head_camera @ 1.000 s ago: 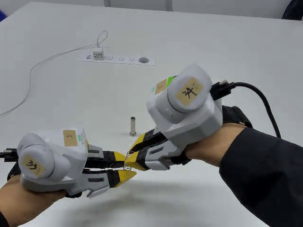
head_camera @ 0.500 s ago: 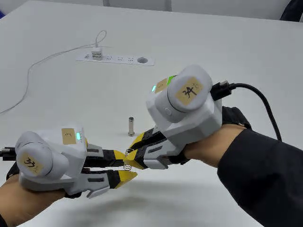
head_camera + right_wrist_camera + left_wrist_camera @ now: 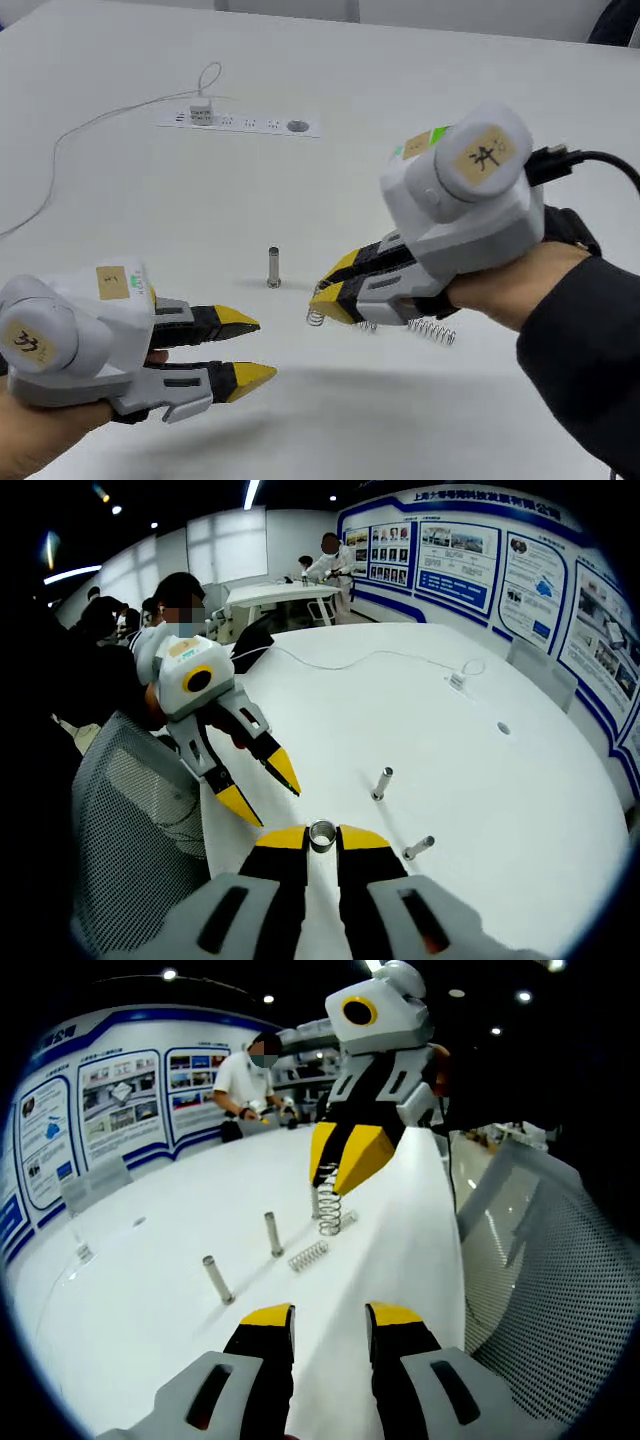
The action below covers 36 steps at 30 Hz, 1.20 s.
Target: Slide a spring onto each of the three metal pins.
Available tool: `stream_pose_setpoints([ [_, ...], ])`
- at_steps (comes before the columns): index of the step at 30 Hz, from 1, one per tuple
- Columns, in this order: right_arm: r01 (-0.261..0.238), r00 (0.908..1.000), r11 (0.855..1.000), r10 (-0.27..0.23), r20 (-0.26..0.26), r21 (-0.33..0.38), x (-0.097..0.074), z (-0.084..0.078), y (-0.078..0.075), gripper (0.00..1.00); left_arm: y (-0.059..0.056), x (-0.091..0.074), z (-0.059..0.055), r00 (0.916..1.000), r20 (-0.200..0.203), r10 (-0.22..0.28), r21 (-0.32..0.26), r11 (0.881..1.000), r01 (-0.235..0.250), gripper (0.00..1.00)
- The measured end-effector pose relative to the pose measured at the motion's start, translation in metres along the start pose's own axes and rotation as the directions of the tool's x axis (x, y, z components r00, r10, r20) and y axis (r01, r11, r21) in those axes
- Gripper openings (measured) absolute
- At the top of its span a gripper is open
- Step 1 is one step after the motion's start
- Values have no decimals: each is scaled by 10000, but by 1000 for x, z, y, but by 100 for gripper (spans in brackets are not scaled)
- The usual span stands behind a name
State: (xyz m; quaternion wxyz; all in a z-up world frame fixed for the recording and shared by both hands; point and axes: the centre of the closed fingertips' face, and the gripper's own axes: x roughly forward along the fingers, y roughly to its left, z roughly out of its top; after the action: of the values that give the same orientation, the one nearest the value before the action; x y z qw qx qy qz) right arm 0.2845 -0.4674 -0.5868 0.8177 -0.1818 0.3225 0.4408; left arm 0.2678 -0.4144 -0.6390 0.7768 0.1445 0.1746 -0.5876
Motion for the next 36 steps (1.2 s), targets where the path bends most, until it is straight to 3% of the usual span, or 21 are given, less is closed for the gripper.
stream_pose_setpoints([
  [9, 1263, 9916, 9889, -1279, 167, 783, -44, -16, -40, 12, 9, -13, 0, 9982, 228, 559, -552, 9970, -546, 35],
  [20, 2578, 9645, 9530, -2636, 162, 1590, -82, -37, -88, 12, 12, -19, 4, 9955, 350, 884, -747, 9935, -856, 39],
  [25, 2925, 9545, 9377, -2982, 22, 1875, -87, -48, -101, 12, 12, -19, 4, 9949, 367, 936, -763, 9930, -906, 40],
  [36, 3008, 9529, 9238, -3011, -356, 2368, -63, -69, -118, 12, 13, -22, 3, 9941, 322, 1034, -807, 9917, -1005, 41],
])
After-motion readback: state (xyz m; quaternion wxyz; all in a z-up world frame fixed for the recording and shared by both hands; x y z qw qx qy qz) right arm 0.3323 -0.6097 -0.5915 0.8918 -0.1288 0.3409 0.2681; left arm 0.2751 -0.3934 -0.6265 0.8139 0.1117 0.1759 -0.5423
